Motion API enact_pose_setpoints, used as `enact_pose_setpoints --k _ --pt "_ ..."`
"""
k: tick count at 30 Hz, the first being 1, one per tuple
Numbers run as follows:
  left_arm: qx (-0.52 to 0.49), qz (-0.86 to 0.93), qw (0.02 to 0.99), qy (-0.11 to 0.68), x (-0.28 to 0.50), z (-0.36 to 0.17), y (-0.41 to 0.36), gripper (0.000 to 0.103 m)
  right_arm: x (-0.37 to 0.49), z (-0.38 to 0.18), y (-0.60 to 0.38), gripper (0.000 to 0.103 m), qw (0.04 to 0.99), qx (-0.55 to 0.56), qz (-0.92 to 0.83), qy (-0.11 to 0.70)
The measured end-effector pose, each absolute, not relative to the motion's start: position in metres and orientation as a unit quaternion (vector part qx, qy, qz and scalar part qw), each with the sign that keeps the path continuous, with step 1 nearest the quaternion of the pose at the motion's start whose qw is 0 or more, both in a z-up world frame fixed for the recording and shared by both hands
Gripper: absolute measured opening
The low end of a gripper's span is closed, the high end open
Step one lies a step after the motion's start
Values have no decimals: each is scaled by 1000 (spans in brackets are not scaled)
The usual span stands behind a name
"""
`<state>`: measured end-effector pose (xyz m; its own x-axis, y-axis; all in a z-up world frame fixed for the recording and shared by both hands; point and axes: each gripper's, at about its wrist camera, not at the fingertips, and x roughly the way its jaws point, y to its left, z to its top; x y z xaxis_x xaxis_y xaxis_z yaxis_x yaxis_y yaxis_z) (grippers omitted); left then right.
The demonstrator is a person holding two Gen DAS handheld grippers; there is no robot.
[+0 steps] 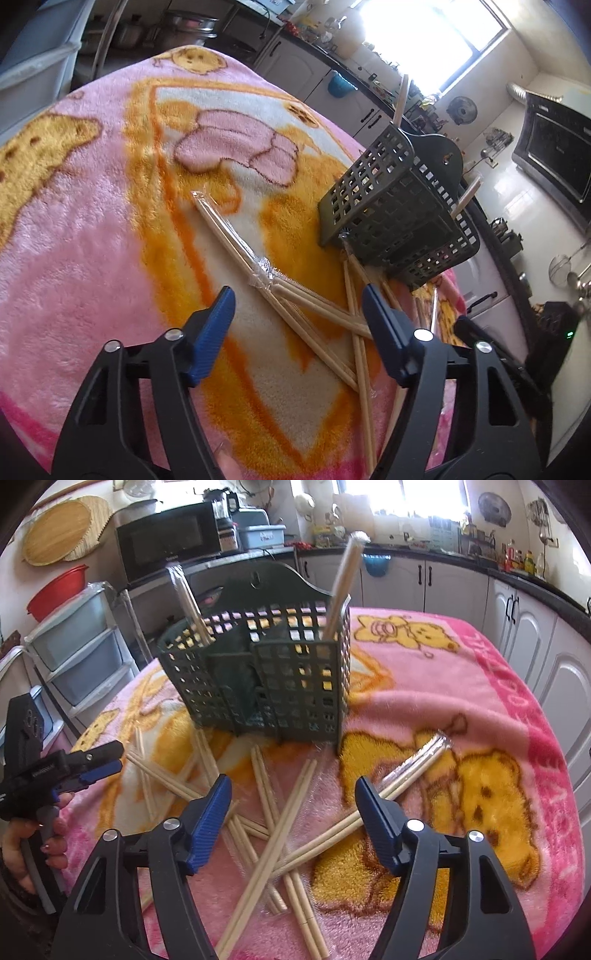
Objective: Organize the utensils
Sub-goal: 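Close the left tool on a wrapped chopstick while the right tool grasps another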
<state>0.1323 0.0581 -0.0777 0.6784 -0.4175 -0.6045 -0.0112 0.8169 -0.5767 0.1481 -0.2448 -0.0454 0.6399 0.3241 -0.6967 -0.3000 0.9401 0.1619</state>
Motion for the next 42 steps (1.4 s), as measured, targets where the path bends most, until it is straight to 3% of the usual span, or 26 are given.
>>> enact_pose_setpoints --k 6,15,21,26,35,42 --pt "-284 -119 870 384 141 -76 55 52 169 -62 -250 48 886 44 175 427" --pt "-290 -116 866 389 148 -81 56 40 198 -81 -255 41 851 104 201 473" --pt "-294 -114 865 390 154 -82 58 39 208 -83 -256 38 846 116 205 479" --pt "-290 -113 867 388 160 -80 56 31 213 -86 -261 32 843 125 203 483" --pt "-286 -113 868 389 169 -81 56 11 216 -85 -261 12 845 119 203 480" --pt "-291 -120 867 386 171 -80 59 7 205 -74 -256 9 853 120 210 463"
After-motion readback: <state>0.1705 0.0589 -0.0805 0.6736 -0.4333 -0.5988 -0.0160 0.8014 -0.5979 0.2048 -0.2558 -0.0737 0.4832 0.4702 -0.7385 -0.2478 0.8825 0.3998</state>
